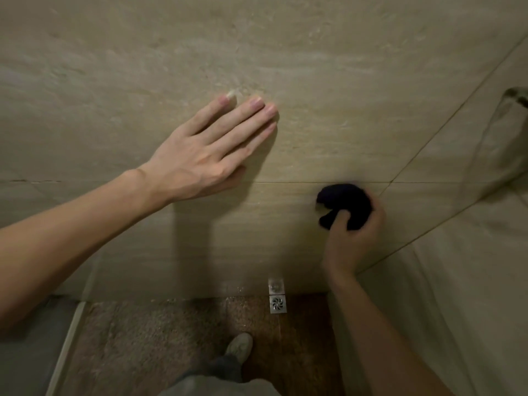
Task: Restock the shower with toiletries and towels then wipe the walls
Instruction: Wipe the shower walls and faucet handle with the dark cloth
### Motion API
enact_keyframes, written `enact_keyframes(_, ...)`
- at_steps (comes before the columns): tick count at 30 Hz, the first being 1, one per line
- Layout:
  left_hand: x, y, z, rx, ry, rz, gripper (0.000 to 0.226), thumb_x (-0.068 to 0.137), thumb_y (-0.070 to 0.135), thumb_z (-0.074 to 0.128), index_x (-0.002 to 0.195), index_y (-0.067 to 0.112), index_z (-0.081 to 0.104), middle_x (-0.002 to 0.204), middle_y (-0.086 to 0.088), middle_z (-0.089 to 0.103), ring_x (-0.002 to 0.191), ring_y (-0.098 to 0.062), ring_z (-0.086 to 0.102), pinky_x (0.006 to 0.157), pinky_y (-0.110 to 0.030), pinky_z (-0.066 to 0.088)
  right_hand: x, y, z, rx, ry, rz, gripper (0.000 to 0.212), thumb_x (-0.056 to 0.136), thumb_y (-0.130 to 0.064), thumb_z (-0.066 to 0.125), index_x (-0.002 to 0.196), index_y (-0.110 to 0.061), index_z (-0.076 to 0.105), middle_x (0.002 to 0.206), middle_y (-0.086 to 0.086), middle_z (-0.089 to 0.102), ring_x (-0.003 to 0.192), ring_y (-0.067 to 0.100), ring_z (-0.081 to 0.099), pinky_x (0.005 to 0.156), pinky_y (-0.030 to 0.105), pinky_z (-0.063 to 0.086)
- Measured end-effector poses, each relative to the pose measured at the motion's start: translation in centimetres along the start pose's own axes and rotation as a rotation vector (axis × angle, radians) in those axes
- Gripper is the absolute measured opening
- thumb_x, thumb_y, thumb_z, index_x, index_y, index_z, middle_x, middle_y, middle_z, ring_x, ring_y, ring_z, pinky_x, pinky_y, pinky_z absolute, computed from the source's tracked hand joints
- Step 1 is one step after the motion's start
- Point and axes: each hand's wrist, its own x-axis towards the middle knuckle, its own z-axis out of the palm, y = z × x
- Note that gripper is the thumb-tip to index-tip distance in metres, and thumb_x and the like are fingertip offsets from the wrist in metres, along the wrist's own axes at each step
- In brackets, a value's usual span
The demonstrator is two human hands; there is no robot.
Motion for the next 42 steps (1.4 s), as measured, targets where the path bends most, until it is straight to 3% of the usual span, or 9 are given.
enact_keyframes(5, 0.1, 0.0, 0.1, 0.018, 0.009, 0.004, 0.065, 0.101, 0.030, 0.051, 0.156, 0.003, 0.031, 0.162, -0.014, 0.029, 0.151, -0.029, 0.028, 0.124, -0.047, 0.018, -2.5, -0.6, 3.0, -0.001, -0.081, 0.005, 0.046, 0.090, -0.008, 0.066, 0.126, -0.024, 0.043, 0.116, -0.022, 0.047, 0.106, -0.007, 0.052, 0.090, 0.014, 0.048)
enact_keyframes(8, -0.3, -0.2, -0.3, -0.002, -0.001, 0.025, 0.060, 0.101, 0.023, 0.049, 0.155, 0.002, 0.032, 0.161, -0.018, 0.030, 0.150, -0.031, 0.028, 0.122, -0.048, 0.025, -5.3, -0.2, 5.1, -0.053, -0.122, 0.037, 0.042, 0.089, -0.011, 0.070, 0.126, -0.010, 0.050, 0.110, -0.009, 0.054, 0.096, -0.013, 0.053, 0.078, 0.003, 0.043)
enact_keyframes(11, -1.4, -0.8, -0.9, -0.047, -0.027, 0.022, 0.060, 0.099, 0.019, 0.050, 0.154, 0.002, 0.034, 0.160, -0.022, 0.029, 0.149, -0.036, 0.028, 0.122, -0.050, 0.028, -7.0, -1.3, 6.9, -0.090, -0.105, -0.030, 0.043, 0.085, -0.013, 0.074, 0.123, -0.006, 0.054, 0.116, 0.006, 0.062, 0.103, 0.012, 0.062, 0.083, 0.016, 0.052)
enact_keyframes(15, -4.5, -1.7, -1.7, -0.078, -0.078, -0.006, 0.064, 0.094, 0.020, 0.053, 0.154, 0.003, 0.037, 0.160, -0.024, 0.029, 0.150, -0.039, 0.029, 0.121, -0.053, 0.027, -7.4, -3.1, 6.8, -0.117, -0.307, -0.118, 0.044, 0.085, -0.011, 0.076, 0.122, -0.010, 0.052, 0.110, -0.006, 0.056, 0.099, 0.002, 0.054, 0.082, 0.010, 0.047)
enact_keyframes(20, -6.5, -2.5, -3.2, -0.136, -0.153, -0.095, 0.067, 0.088, 0.024, 0.059, 0.150, 0.002, 0.043, 0.160, -0.029, 0.027, 0.150, -0.042, 0.025, 0.122, -0.057, 0.021, -3.3, -5.0, 4.4, -0.356, -0.697, -0.375, 0.042, 0.082, -0.012, 0.074, 0.116, -0.019, 0.051, 0.114, 0.001, 0.064, 0.100, 0.023, 0.065, 0.081, 0.043, 0.056)
enact_keyframes(26, -7.3, -3.5, -5.1, -0.096, -0.205, -0.274, 0.076, 0.088, 0.028, 0.059, 0.156, 0.008, 0.033, 0.163, -0.028, 0.018, 0.153, -0.041, 0.017, 0.122, -0.062, 0.015, 0.4, -10.9, 2.1, -0.036, -0.033, -0.676, 0.049, 0.077, -0.005, 0.069, 0.119, -0.022, 0.052, 0.107, 0.012, 0.063, 0.094, 0.025, 0.064, 0.077, 0.036, 0.056)
enact_keyframes(31, -8.8, -5.0, -6.2, -0.037, -0.423, -0.342, 0.099, 0.085, 0.026, 0.064, 0.162, 0.019, 0.003, 0.167, -0.024, -0.002, 0.156, -0.036, -0.003, 0.120, -0.068, 0.001, 0.6, -9.2, 7.0, -0.213, -0.038, -1.088, 0.051, 0.073, 0.000, 0.070, 0.117, -0.020, 0.053, 0.088, 0.016, 0.058, 0.078, 0.032, 0.054, 0.067, 0.042, 0.047)
enact_keyframes(37, -9.8, -2.1, -5.3, -0.072, -0.503, -0.412, 0.107, 0.085, 0.035, 0.068, 0.162, 0.016, -0.004, 0.166, -0.025, -0.007, 0.155, -0.039, -0.006, 0.122, -0.064, 0.005, -4.2, 5.2, 8.3, -0.490, -0.575, -1.480, 0.020, 0.087, -0.003, 0.067, 0.102, -0.016, 0.068, 0.086, 0.010, 0.061, 0.073, 0.028, 0.058, 0.066, 0.038, 0.049)
enact_keyframes(42, -12.6, -0.2, -4.0, -0.107, -0.558, -0.369, 0.112, 0.081, 0.036, 0.071, 0.162, 0.015, -0.003, 0.163, -0.020, -0.018, 0.155, -0.039, -0.007, 0.122, -0.063, 0.006, -6.9, 10.2, 7.9, -0.898, -1.124, -1.217, 0.027, 0.074, -0.010, 0.080, 0.097, -0.019, 0.068, 0.088, 0.008, 0.065, 0.072, 0.027, 0.065, 0.052, 0.034, 0.052)
